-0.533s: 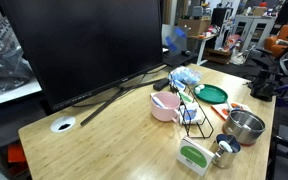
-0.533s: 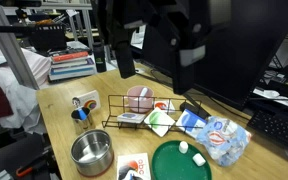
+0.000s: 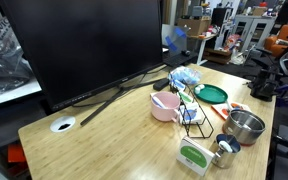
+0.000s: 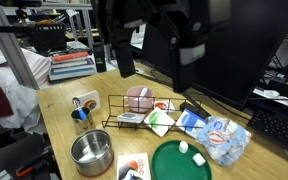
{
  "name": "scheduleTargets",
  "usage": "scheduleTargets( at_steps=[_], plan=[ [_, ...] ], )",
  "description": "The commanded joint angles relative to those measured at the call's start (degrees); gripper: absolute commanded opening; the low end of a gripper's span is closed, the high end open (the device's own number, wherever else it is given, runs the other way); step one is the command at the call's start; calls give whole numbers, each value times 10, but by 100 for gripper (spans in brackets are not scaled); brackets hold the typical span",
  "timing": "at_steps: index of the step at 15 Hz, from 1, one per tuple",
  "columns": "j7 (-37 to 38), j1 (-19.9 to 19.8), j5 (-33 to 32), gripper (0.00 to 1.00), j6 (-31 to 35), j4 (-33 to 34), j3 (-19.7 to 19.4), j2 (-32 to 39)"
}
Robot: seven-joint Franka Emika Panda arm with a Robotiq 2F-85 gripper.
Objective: Pick up the white object from the silver jug and put it on the table.
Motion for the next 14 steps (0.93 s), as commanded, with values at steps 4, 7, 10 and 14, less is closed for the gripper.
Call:
scheduleTargets(
  at_steps=[4,7,10,14],
  plan=[
    [-95,83,54,100,-4,5,11,21],
    [-134,132,73,100,-7,9,32,49],
    [-189,162,64,100,-6,5,48,62],
    [-222,161,59,100,-2,-2,59,62]
  ],
)
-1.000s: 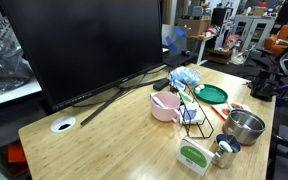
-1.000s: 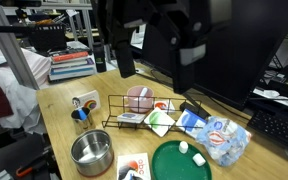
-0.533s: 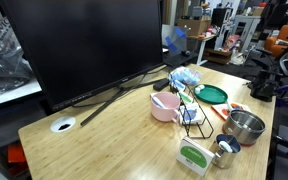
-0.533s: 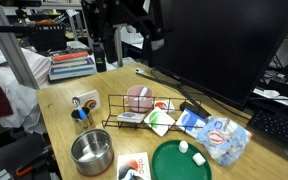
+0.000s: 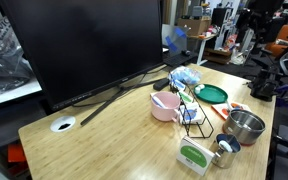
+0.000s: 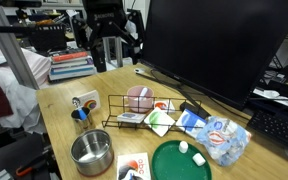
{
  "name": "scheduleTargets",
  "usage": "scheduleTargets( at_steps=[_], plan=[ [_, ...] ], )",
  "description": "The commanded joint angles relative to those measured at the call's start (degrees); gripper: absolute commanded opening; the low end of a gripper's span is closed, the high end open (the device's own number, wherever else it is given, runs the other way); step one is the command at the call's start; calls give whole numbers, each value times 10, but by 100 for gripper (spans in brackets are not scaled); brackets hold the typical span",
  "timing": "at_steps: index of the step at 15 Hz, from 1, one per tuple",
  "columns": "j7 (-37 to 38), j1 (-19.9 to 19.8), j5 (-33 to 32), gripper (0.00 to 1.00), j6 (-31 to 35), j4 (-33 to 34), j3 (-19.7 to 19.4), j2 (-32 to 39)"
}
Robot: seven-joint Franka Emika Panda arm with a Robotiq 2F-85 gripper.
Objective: Pick up the white object from the silver jug and put it on the table.
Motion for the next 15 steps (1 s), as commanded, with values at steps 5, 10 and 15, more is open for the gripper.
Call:
scheduleTargets(
  at_steps=[5,10,15],
  plan=[
    [-39,-10,-3,100,-1,1,6,1],
    [-89,10,11,100,21,-15,4,-3],
    [-191,43,5,100,89,-79,24,-8]
  ],
)
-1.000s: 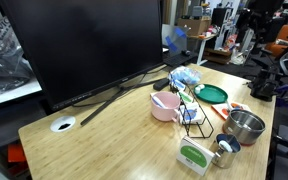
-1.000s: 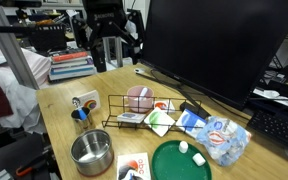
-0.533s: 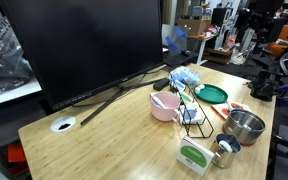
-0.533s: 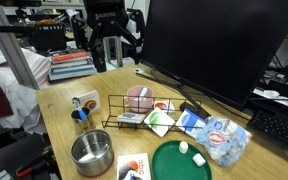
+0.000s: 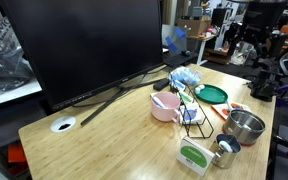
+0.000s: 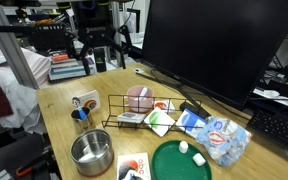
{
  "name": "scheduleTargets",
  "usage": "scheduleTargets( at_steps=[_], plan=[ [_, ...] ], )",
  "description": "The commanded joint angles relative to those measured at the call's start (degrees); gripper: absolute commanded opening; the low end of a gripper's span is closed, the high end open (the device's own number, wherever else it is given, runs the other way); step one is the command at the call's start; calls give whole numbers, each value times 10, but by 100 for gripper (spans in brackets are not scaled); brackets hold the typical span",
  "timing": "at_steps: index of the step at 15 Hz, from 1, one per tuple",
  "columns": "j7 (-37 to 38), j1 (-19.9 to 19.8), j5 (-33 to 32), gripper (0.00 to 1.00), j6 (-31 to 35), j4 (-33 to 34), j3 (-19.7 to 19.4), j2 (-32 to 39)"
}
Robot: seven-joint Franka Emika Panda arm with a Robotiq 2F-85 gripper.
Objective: Pick up the white object from the silver jug and put it on the table.
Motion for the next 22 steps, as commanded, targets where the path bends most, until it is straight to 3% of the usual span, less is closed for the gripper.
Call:
scheduleTargets(
  at_steps=[1,10,12,18,22],
  plan=[
    [-80,8,-11,100,55,-42,12,-7],
    [-94,1,-7,100,45,-42,26,0],
    [-125,19,17,100,75,-46,19,10],
    [-245,83,165,100,240,-94,0,52],
    [-405,124,298,100,254,-102,-13,100]
  ],
)
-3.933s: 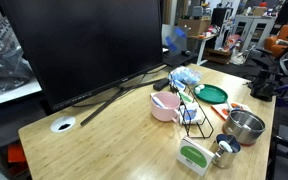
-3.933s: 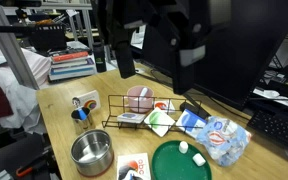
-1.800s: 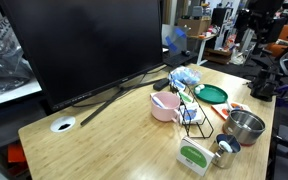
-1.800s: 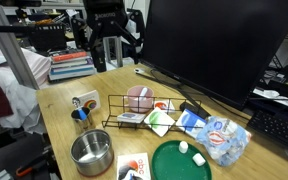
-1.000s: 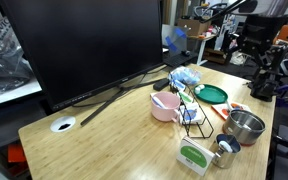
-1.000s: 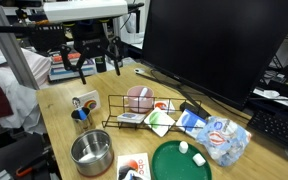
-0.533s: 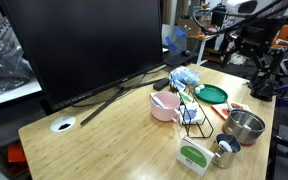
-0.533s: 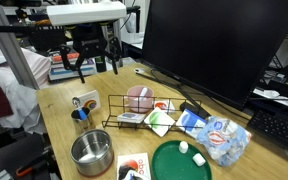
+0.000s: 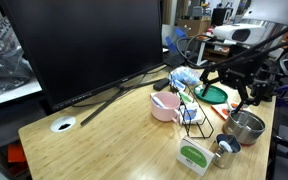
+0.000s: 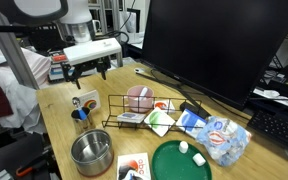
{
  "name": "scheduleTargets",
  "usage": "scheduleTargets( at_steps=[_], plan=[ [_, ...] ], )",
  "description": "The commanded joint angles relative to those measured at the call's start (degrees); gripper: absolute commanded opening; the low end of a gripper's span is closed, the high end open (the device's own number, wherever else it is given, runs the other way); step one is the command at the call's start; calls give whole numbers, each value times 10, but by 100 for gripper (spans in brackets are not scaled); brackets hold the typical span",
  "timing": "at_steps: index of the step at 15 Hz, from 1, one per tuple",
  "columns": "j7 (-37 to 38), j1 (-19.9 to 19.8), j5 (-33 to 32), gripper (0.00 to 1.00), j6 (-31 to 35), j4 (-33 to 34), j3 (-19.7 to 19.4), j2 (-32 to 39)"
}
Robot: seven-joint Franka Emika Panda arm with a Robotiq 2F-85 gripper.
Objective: Pick up the white object from the silver jug and put it on the table.
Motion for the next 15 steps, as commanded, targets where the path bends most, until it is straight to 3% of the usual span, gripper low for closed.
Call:
scheduleTargets(
  at_steps=[1,2,3,8,15],
  plan=[
    [-142,19,84,100,-17,5,-13,29],
    [-155,4,74,100,-36,6,-3,30],
    [-115,-8,71,100,-11,-2,17,28],
    [-139,-12,71,100,-23,1,18,33],
    [-150,4,185,100,10,-26,41,71]
  ],
)
